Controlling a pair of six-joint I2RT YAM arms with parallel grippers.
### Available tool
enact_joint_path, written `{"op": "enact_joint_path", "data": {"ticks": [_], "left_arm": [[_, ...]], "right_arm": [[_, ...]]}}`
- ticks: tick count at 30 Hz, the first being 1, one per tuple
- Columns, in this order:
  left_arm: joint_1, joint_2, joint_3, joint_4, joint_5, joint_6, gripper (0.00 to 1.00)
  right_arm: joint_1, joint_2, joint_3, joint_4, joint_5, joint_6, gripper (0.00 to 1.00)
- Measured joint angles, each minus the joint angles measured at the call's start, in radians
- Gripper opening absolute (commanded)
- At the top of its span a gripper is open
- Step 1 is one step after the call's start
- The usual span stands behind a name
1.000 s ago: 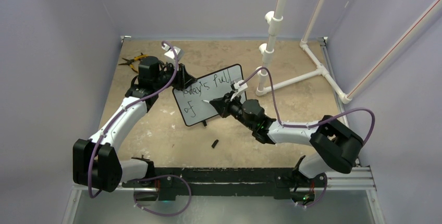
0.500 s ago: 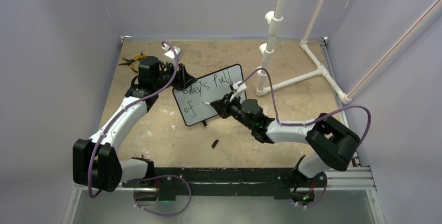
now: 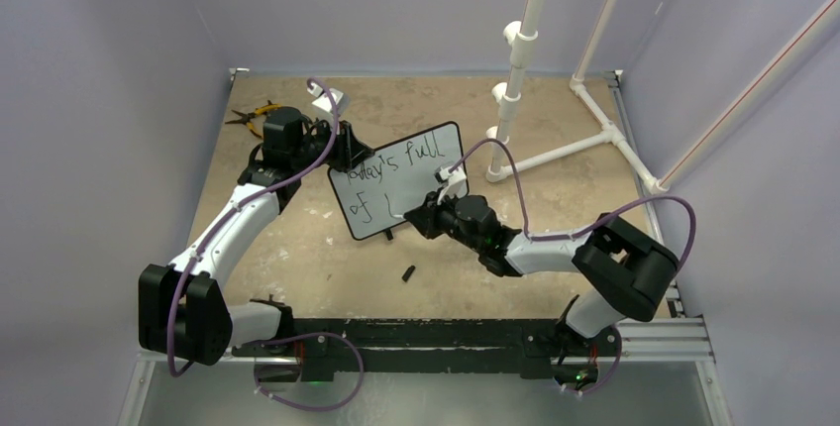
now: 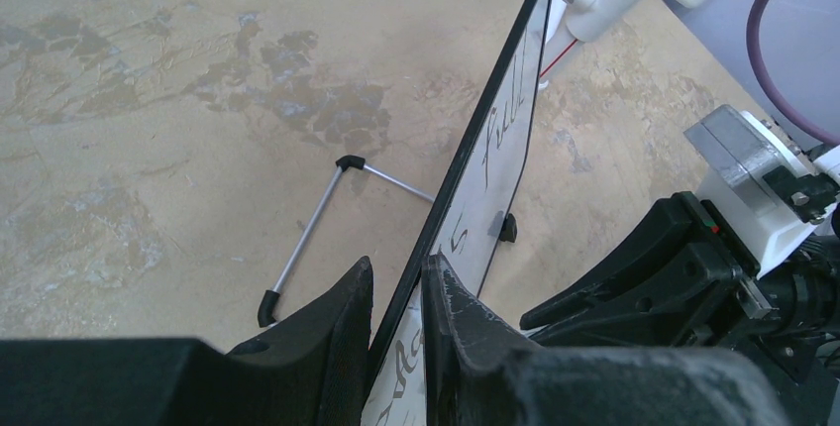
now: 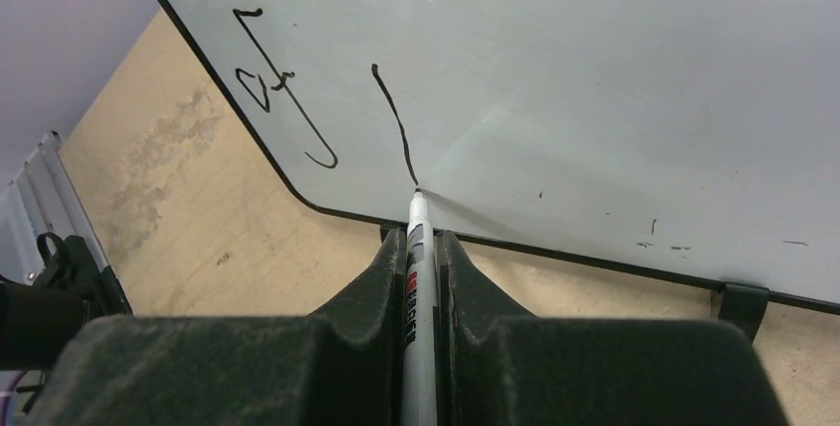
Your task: Write a sentence on the whiteboard
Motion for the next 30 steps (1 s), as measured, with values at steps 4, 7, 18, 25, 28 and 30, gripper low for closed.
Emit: {"op": "enact_joint_path", "data": {"ticks": [4,7,18,25,28,30], "left_arm": [[0.000,0.000,0.000,0.000,0.000,0.000,0.22],[0.000,0.000,0.000,0.000,0.000,0.000,0.22],[0.000,0.000,0.000,0.000,0.000,0.000,0.22],[0.000,0.001,0.000,0.001,-0.001,0.000,0.22],[0.000,0.001,0.000,0.002,-0.001,0.000,0.22],[0.000,0.002,0.000,0.002,-0.001,0.000,0.22]], "right_arm": [[0.000,-0.029,0.000,-0.007,0.000,-0.002,0.00],[0.000,-0.071,0.000,0.002,0.000,-0.005,0.00],[0.000,-0.048,0.062,0.040,0.027,-0.024,0.00],[0.000,-0.027,0.064,0.050,0.053,-0.026,0.00],[0.001,-0.028,0.064,0.049,0.060,-0.025,0.00],[0.001,-0.032,0.064,0.047,0.065,-0.023,0.00]]}}
